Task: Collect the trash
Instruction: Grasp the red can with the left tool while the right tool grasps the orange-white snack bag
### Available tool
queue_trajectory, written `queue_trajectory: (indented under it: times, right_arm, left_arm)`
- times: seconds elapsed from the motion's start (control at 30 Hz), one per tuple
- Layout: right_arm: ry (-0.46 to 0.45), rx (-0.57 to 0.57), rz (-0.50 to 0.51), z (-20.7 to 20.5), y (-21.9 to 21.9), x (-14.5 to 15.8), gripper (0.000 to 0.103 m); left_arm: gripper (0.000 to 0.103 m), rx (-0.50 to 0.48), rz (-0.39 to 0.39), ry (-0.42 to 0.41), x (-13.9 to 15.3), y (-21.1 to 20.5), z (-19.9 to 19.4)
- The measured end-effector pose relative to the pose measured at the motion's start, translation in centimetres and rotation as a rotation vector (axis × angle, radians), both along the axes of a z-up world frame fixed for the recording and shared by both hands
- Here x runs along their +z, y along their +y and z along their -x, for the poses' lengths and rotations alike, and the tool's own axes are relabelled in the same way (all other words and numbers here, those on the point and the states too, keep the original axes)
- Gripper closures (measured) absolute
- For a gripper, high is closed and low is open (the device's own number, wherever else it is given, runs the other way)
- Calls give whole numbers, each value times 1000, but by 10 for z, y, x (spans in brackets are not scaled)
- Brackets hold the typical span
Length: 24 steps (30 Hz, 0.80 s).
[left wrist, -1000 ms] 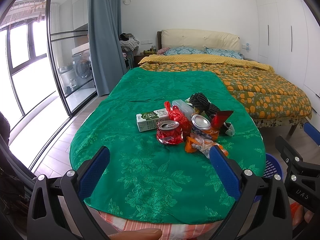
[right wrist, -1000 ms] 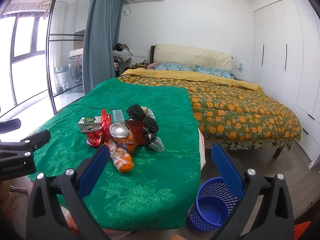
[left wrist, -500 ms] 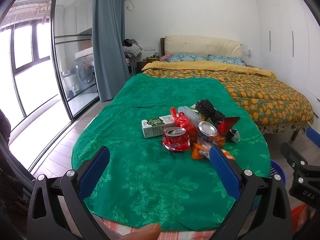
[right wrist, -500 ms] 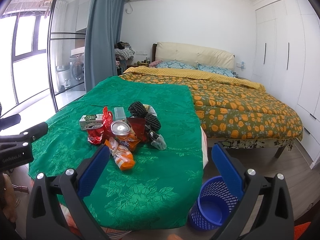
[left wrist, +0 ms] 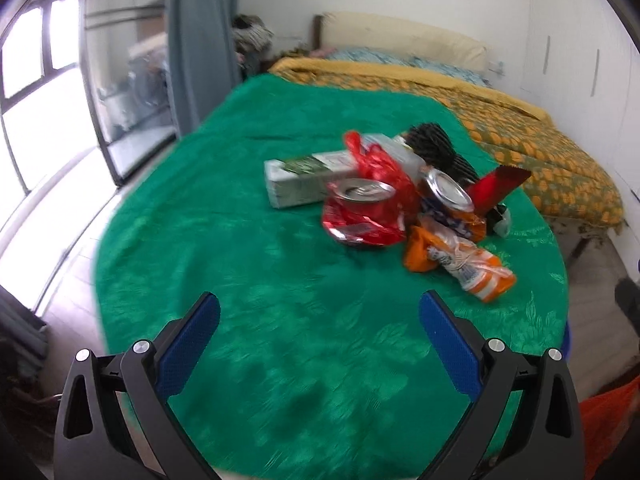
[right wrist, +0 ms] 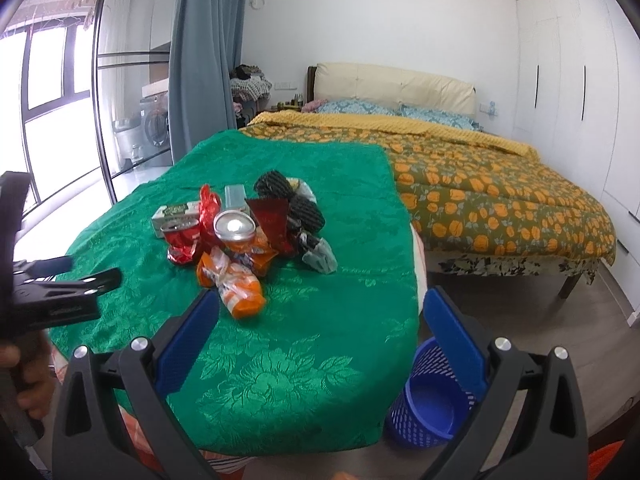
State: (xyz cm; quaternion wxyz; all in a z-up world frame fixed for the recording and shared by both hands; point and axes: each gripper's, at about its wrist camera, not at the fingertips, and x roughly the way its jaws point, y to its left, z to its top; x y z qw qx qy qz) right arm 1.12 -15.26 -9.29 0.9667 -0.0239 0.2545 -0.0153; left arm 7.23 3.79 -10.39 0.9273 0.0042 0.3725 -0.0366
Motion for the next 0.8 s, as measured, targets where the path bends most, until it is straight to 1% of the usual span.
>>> queue_trajectory:
  times: [0.1,0.2,0.3,0.43,0.57,0.7,0.77,0.8]
  right_arm:
    - [21,7,-5,-5,1,-6,5]
    - [27,11,-7,-4,-1,-5,5]
    - [34,10,-8,-4,-3,-7,5]
    - [49,7,-8,-7,-6,-11,5]
    - [61,7,-10,-11,-9,-15,5]
    - [73,13,-17,-17,-10,-18,5]
    - [94,48,-23,-26,-5,-22,5]
    - [105,73,-28,-31,-2,-24,5]
  left_arm:
    - [4,-64,-5,12,-8,-19,-23]
    - [4,-80,-23,4,-11,-34,-46]
    - [4,-59,-30,11,-15,-37,-69]
    - [4,-24,-44,55,-26,-31,-98]
    - [4,-4,-42,70,-27,-5,-96]
    - [4,15,-83,76,-27,30,-81]
    - [4,-6,-68,96,-28,48,-75]
    - [4,-36,-47,108,-28,53,-72]
